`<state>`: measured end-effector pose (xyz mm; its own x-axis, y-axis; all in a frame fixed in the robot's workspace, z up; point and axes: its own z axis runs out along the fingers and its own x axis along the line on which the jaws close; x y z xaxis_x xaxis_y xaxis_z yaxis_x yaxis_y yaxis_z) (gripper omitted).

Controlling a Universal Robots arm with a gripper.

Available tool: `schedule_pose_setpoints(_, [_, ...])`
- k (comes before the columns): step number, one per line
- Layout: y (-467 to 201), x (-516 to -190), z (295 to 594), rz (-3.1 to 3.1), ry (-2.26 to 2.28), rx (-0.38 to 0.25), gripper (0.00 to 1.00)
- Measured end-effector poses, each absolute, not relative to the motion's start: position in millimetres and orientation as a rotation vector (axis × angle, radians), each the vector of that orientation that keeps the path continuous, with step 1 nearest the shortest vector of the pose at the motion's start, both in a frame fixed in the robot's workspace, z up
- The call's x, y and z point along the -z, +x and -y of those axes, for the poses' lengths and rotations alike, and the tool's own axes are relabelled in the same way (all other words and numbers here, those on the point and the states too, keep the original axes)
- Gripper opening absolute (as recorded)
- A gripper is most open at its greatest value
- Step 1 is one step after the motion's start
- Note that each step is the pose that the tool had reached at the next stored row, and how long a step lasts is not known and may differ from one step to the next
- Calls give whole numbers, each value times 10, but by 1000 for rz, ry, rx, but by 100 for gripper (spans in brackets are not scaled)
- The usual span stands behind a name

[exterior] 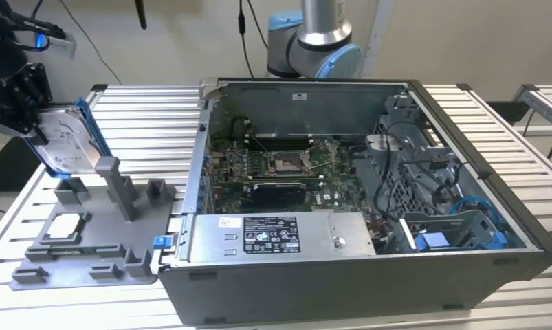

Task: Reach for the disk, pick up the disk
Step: 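Pick up the disk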

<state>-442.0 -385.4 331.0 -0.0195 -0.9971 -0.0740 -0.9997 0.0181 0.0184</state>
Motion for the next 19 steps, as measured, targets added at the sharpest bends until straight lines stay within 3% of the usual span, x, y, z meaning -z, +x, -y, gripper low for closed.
schedule_pose_setpoints(19, [-4420,-3658,3854,-2213,-2171,-101,0])
